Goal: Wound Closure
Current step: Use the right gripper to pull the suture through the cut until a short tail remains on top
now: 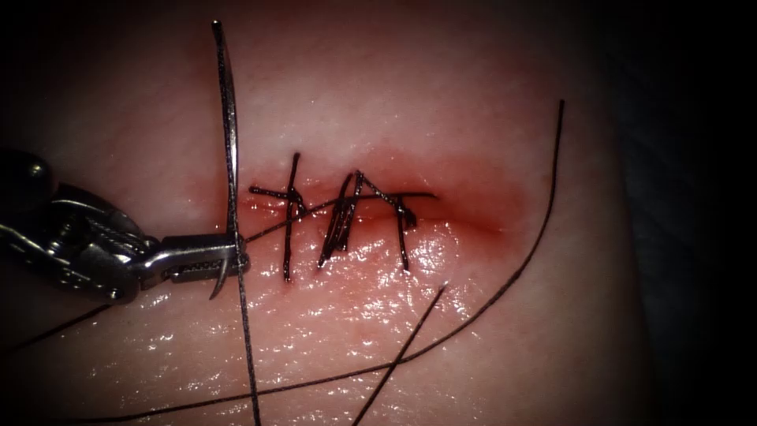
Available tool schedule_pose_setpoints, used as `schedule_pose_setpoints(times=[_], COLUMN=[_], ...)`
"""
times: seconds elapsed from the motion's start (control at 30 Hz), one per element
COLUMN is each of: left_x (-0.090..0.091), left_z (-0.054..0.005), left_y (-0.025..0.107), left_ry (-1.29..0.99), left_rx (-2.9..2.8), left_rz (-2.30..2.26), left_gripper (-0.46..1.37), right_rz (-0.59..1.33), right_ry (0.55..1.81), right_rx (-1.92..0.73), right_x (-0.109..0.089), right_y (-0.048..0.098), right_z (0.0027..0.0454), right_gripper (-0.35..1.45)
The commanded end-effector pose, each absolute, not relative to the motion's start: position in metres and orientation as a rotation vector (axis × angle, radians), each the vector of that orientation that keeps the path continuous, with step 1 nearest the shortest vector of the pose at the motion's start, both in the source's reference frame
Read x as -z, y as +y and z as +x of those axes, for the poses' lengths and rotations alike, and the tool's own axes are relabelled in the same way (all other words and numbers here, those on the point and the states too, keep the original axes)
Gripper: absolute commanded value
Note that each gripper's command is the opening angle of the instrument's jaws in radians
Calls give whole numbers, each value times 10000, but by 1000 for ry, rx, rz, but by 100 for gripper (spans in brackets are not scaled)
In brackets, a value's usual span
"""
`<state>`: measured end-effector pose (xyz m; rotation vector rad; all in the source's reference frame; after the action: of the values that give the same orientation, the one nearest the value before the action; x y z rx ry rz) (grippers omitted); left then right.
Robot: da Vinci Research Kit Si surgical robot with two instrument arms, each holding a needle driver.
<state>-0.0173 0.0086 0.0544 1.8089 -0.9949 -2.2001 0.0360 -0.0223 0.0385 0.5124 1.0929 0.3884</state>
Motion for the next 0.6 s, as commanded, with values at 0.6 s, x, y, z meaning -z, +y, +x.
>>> schedule_pose_setpoints(times=[0.6], left_x=[-545], left_z=[-173], left_y=[84], left_ry=[-986], left_rx=[2208], left_rz=[1816], left_gripper=[-35], right_rz=[554], right_ry=[1120], right_rx=[-374], right_x=[-389], right_y=[-239], right_z=[393], right_gripper=[0])
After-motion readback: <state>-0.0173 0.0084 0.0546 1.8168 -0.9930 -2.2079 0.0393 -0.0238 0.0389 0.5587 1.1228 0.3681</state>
